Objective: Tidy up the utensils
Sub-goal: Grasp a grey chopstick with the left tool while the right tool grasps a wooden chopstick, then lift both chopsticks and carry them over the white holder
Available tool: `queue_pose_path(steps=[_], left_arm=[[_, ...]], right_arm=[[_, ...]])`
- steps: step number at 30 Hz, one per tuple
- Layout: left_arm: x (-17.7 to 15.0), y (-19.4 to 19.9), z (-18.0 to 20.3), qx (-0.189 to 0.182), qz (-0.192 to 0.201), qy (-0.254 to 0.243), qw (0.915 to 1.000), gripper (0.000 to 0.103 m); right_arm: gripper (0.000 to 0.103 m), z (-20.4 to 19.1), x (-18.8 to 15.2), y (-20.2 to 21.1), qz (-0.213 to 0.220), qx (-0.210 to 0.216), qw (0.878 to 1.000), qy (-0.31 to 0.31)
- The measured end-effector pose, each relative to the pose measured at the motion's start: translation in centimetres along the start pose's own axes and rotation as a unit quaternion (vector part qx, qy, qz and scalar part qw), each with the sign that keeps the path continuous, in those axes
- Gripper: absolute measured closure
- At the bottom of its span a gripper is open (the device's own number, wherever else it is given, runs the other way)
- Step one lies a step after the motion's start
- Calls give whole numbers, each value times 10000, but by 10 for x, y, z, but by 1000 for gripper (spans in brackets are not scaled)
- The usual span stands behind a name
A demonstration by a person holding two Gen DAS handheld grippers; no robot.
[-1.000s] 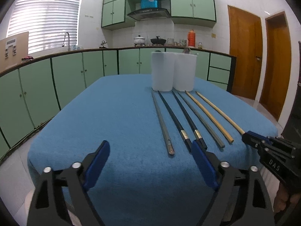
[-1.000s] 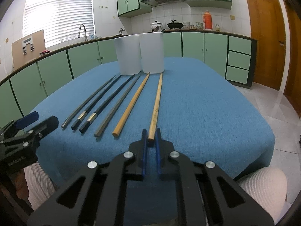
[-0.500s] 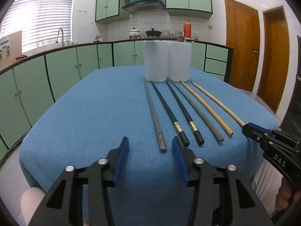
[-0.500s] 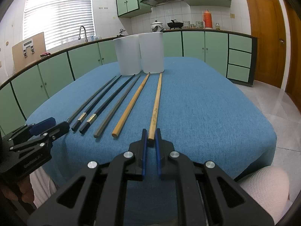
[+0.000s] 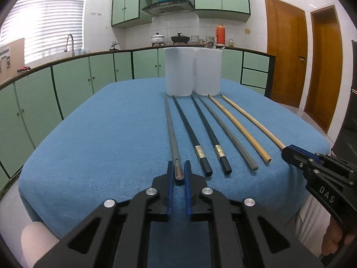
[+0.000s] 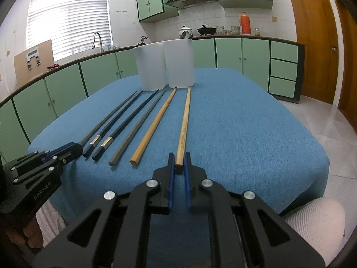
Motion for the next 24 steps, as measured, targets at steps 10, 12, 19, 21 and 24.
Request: queue_pose_path(steps=[10, 12, 19, 21, 24], left_arm=[[5, 17, -5, 49, 170, 53, 9998, 95], [8, 23, -5, 71, 265, 18, 9996, 95], [27, 51, -7, 86, 706, -25, 9975, 96], [36, 59, -8, 72, 857, -12, 9963, 96], [52, 72, -11, 69, 1106, -15, 9938, 96]], right_arm=[[96, 6, 6, 8, 56, -27, 10000, 8], [97, 7, 10, 13, 127, -41, 9999, 51], [97, 14, 32, 37, 451, -44, 9989, 140], [97, 16, 39, 43, 539, -34, 9984, 157], [97, 20, 57, 55, 738, 12, 9971, 196]])
Point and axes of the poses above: each gripper's, at about its wrist camera, not at the fingertips, and y roughly against the way its jaws point, z to its right, x to its top, the point moved 2 cm from there along -y, roughly the way its jaws point
